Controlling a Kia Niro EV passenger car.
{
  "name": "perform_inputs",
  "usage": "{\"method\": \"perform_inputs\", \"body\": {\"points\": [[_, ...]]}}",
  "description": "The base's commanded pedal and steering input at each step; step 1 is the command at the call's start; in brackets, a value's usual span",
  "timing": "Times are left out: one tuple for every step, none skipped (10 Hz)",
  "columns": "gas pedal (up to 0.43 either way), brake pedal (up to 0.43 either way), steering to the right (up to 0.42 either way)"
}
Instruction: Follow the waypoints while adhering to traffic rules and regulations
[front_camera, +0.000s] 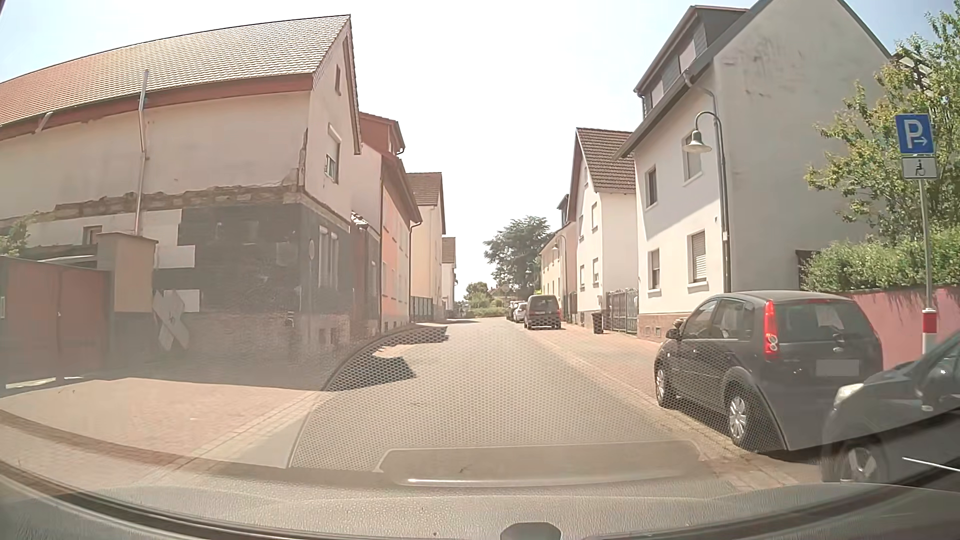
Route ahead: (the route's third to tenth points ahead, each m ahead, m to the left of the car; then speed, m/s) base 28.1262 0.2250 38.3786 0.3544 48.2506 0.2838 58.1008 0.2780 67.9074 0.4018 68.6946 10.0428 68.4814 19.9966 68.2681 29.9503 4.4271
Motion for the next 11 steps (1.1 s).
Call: {"method": "perform_inputs", "body": {"points": [[0.000, 0.018, 0.014], [0.000, 0.030, 0.014], [0.000, 0.049, 0.014], [0.000, 0.055, 0.014], [0.000, 0.061, 0.014], [0.000, 0.067, 0.014], [0.000, 0.067, 0.014], [0.000, 0.067, 0.014], [0.000, 0.073, 0.015], [0.000, 0.079, 0.015], [0.000, 0.079, 0.015]]}}
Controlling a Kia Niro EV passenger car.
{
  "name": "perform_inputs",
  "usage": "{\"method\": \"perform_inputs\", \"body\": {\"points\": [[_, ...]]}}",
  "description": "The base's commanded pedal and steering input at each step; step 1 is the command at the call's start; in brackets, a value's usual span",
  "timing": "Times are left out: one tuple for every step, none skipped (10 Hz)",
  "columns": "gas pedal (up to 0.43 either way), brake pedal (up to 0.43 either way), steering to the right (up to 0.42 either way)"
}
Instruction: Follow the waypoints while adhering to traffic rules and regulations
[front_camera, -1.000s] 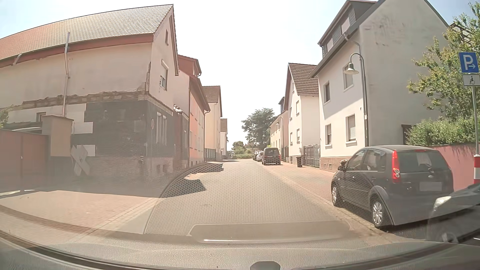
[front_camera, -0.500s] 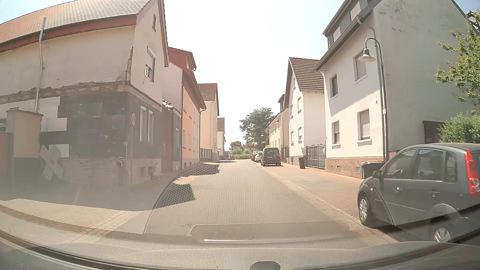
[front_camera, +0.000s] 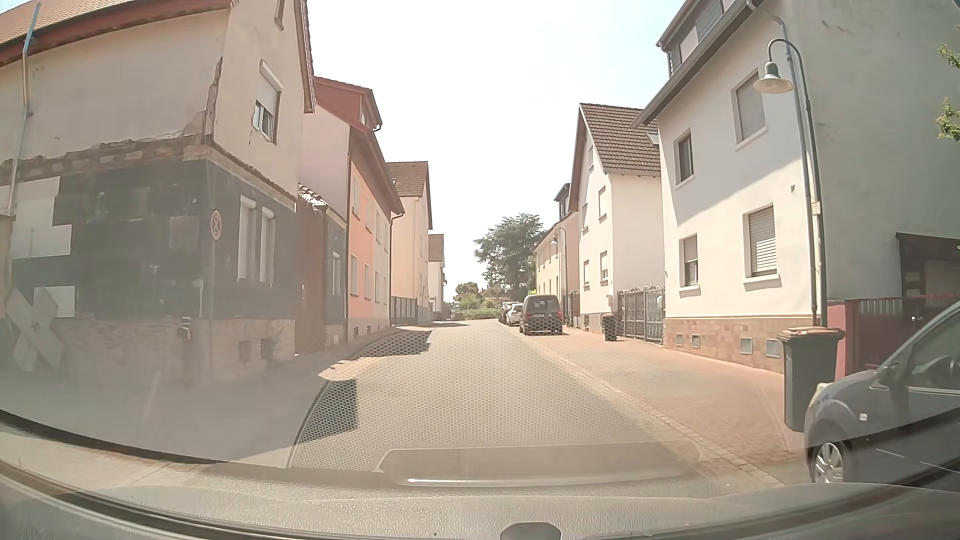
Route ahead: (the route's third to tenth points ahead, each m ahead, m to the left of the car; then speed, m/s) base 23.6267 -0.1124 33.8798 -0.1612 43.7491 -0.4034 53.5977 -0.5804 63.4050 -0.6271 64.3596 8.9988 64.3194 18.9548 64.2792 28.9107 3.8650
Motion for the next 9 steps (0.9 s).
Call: {"method": "perform_inputs", "body": {"points": [[0.000, 0.085, 0.014], [0.000, 0.079, 0.014], [0.000, 0.000, 0.014], [0.000, 0.000, 0.013], [0.000, 0.000, 0.011], [0.000, 0.000, 0.009], [0.000, 0.000, 0.006], [0.118, 0.000, 0.005], [0.209, 0.000, 0.005]]}}
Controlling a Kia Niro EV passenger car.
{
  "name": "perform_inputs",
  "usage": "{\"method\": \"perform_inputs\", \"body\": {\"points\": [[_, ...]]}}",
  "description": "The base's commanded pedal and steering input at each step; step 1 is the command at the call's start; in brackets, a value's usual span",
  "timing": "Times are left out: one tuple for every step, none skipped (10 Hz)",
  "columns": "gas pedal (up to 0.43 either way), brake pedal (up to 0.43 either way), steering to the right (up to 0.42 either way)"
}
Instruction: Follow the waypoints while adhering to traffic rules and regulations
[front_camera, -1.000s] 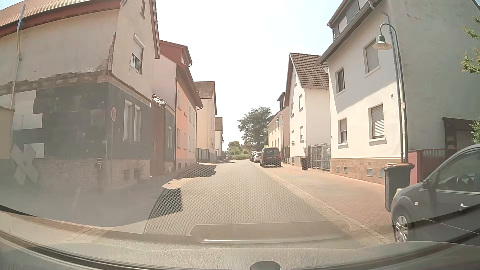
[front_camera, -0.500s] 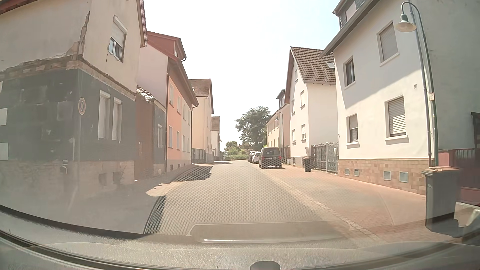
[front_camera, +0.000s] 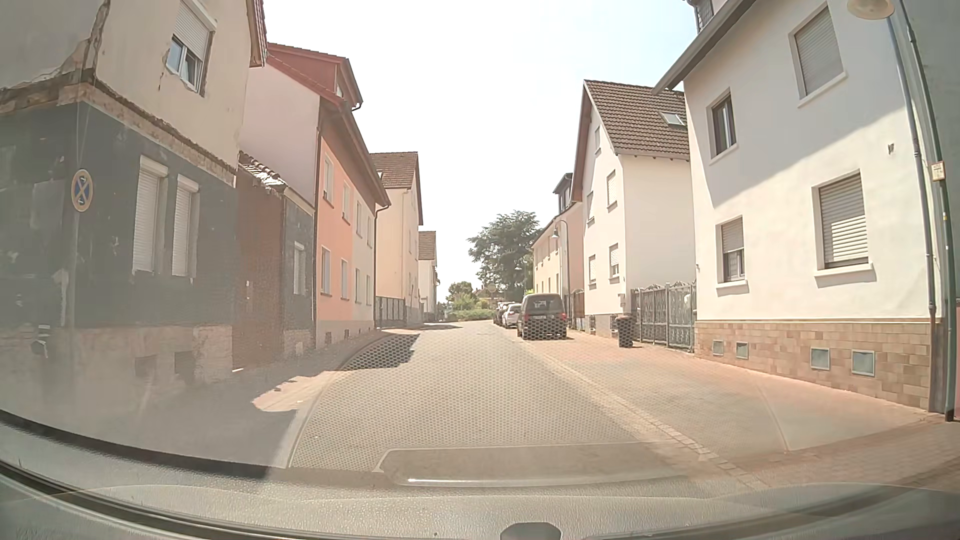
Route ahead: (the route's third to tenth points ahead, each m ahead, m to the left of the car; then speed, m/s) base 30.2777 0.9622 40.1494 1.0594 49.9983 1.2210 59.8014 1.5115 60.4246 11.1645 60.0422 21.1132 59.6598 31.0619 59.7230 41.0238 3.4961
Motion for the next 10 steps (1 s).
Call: {"method": "perform_inputs", "body": {"points": [[0.209, 0.000, 0.005], [0.209, 0.000, 0.005], [0.209, 0.000, 0.003], [0.209, 0.000, 0.000], [0.209, 0.000, 0.000], [0.209, 0.000, 0.000], [0.209, 0.000, -0.001], [0.209, 0.000, -0.003], [0.240, 0.000, -0.005], [0.240, 0.000, -0.008]]}}
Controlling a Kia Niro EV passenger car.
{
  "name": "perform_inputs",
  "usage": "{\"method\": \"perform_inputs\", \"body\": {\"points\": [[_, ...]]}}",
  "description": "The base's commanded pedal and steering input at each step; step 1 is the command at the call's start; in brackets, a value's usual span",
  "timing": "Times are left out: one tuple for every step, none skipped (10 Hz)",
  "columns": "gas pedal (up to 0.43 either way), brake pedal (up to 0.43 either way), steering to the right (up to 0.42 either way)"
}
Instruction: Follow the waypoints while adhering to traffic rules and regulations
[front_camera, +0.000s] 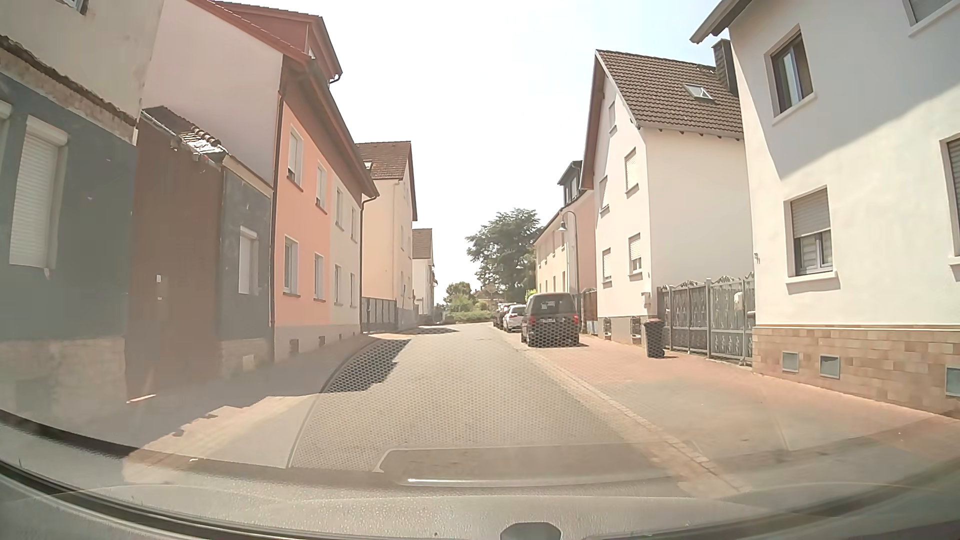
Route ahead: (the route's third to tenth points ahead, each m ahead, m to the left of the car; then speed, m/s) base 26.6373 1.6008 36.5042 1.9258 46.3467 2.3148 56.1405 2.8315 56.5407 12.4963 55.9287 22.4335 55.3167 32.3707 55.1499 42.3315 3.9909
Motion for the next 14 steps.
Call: {"method": "perform_inputs", "body": {"points": [[0.240, 0.000, -0.011], [0.240, 0.000, -0.014], [0.240, 0.000, -0.017], [0.240, 0.000, -0.020], [0.240, 0.000, -0.023], [0.240, 0.000, -0.025], [0.240, 0.000, -0.028], [0.240, 0.000, -0.031], [0.240, 0.000, -0.032], [0.240, 0.000, -0.031], [0.240, 0.000, -0.028], [0.240, 0.000, -0.023], [0.240, 0.000, -0.020], [0.240, 0.000, -0.018]]}}
